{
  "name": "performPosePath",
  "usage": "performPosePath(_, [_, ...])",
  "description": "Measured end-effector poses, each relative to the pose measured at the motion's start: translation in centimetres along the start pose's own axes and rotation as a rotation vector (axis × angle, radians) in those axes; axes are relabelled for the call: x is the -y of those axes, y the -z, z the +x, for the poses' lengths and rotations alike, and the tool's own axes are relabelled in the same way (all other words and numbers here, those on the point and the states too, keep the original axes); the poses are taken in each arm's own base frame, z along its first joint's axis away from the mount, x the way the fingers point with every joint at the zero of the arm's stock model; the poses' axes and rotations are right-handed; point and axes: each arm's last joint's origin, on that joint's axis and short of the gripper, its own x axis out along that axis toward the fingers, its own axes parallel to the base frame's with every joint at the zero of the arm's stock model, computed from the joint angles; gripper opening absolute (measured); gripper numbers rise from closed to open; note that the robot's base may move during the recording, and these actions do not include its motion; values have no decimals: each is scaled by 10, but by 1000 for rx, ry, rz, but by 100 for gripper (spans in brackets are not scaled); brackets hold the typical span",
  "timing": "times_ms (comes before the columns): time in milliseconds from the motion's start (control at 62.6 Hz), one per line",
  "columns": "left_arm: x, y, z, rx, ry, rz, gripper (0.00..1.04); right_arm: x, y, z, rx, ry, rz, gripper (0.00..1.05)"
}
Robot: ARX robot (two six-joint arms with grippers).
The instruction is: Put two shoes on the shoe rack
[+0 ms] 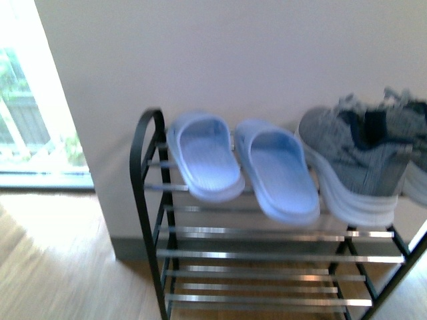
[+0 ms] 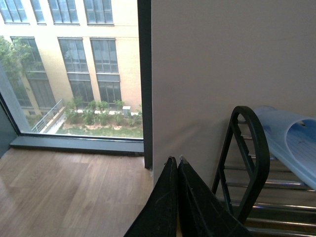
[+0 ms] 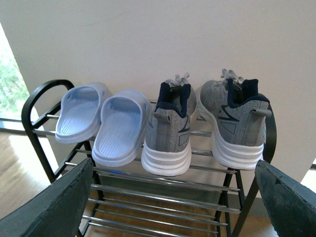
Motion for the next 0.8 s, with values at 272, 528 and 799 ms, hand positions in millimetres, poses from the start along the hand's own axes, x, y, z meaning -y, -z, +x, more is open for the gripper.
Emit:
performPosePath(272, [0, 11, -22, -1, -2, -1, 1, 0, 0, 0, 0, -1, 0, 95])
performPosePath(528, [0, 20, -34, 9, -2, -1, 1, 0, 0, 0, 0, -1, 0, 95])
performPosePath(799, [0, 21, -45, 16, -2, -1, 1, 0, 0, 0, 0, 0, 0, 95])
